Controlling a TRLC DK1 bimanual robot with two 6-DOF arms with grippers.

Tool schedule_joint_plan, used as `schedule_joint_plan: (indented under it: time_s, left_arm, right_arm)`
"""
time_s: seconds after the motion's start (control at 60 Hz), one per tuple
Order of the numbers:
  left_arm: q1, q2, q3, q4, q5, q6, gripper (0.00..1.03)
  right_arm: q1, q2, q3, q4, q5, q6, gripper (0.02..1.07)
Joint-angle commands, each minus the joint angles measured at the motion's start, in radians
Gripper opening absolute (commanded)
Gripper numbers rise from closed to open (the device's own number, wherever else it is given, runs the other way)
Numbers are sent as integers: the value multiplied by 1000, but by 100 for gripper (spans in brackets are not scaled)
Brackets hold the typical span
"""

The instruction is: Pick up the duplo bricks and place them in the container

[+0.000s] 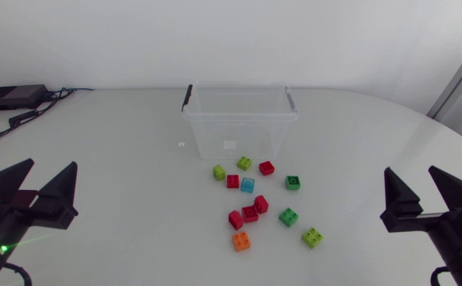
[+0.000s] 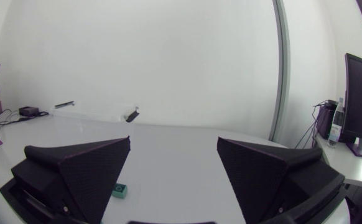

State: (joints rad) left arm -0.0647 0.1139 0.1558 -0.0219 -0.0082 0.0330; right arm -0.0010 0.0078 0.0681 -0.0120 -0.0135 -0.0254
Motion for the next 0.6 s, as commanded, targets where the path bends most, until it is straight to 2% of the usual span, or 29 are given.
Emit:
schedule_joint_plan:
  time_s: [0.0, 0.083, 0.317, 0.517, 0.583]
  left_arm:
    - [-24, 124, 110, -3, -1, -16, 99]
    - [-38, 236, 180, -6, -1, -19, 99]
    - [-202, 586, 386, -104, -1, -19, 97]
    - [-285, 889, 565, -282, -1, 5, 97]
    - [-325, 1040, 650, -394, -1, 108, 98]
  right_arm:
    - [19, 38, 58, 6, 4, 24, 103]
    - [19, 93, 84, 27, 4, 24, 103]
    - [21, 374, 190, 41, -25, -7, 103]
    - [21, 567, 266, -31, -82, -5, 103]
    - [21, 607, 289, -66, -108, -5, 103]
